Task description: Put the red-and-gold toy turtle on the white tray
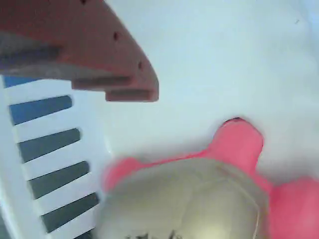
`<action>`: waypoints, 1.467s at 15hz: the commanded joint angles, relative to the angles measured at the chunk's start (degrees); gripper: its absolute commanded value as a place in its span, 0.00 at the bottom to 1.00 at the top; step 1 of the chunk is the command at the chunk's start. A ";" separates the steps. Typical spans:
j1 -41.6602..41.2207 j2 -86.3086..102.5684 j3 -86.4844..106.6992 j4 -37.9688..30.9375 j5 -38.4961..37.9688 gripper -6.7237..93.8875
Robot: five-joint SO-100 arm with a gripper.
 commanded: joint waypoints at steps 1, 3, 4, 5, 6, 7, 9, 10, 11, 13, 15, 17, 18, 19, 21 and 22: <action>0.79 4.04 0.09 -0.09 -1.58 0.68; 0.70 4.66 0.35 -0.35 -1.49 0.66; 0.62 5.36 0.09 -0.44 -1.41 0.45; 0.44 6.77 -0.62 -1.49 -0.09 0.19; 0.18 8.70 -1.23 -2.11 0.53 0.08; -0.53 10.72 -1.23 -2.90 1.41 0.07; -2.99 17.14 1.85 -7.65 4.31 0.07; -4.75 21.18 4.04 -10.37 6.06 0.07; -6.68 24.87 5.36 -12.57 7.38 0.07; -11.07 33.05 9.58 -18.46 9.58 0.07; -16.44 42.10 16.52 -26.02 14.06 0.07; -22.85 50.89 26.37 -33.66 18.63 0.07; -25.93 54.67 31.29 -34.98 20.48 0.07; -28.39 58.54 37.09 -36.47 22.50 0.07; -31.64 67.41 52.12 -42.10 24.43 0.07; -32.78 72.42 60.12 -44.65 24.52 0.07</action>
